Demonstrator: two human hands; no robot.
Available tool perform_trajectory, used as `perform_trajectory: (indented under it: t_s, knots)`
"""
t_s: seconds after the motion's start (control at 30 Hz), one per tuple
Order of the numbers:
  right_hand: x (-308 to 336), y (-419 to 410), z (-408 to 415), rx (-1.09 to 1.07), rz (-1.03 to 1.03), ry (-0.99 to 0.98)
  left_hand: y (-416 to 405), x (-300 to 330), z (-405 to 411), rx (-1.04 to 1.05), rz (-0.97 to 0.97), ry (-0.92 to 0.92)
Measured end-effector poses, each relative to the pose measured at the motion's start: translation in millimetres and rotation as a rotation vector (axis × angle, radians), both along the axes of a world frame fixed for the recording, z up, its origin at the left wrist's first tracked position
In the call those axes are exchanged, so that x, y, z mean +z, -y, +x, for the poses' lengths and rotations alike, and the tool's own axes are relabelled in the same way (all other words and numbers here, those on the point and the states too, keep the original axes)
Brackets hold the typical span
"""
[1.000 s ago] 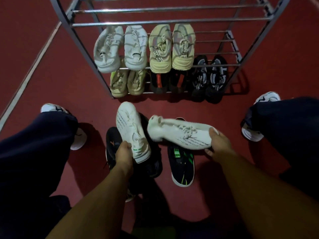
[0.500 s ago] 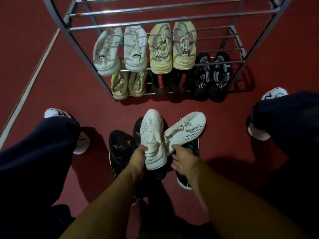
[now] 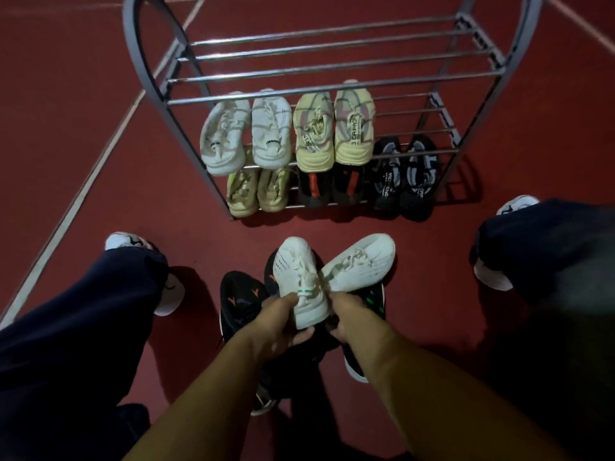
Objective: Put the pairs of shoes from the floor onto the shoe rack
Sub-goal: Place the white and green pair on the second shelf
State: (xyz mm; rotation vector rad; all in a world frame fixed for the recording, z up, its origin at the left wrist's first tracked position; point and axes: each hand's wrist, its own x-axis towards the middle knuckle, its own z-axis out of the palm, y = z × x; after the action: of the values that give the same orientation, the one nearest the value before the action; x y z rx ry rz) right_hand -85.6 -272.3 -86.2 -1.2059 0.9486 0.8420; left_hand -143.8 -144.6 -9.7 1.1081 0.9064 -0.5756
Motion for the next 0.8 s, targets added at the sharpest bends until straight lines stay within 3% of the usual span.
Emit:
perform_trajectory:
  t_s: [0.07,0.2,0.5,0.8]
  knots:
    - [58.4,-2.0,-5.6,-0.029,-0.045,0.058,-10.3,17.3,3.4,0.012,0.001,0.04]
    - [100.3,10.0,11.8,-0.147,-0.112,0.084,-33.1,52.8,5.0,-0.025,0.041,0.033]
    - [213.5,62.6,-20.5,0.411,-0.193,0.35,1.6,130.3,-19.2,-0.118,0.05,0.205]
    - [266.0,105.1,7.0,0.401,-0.173,0.45,22.2,178.1,5.1,-0.079,0.04,0.365]
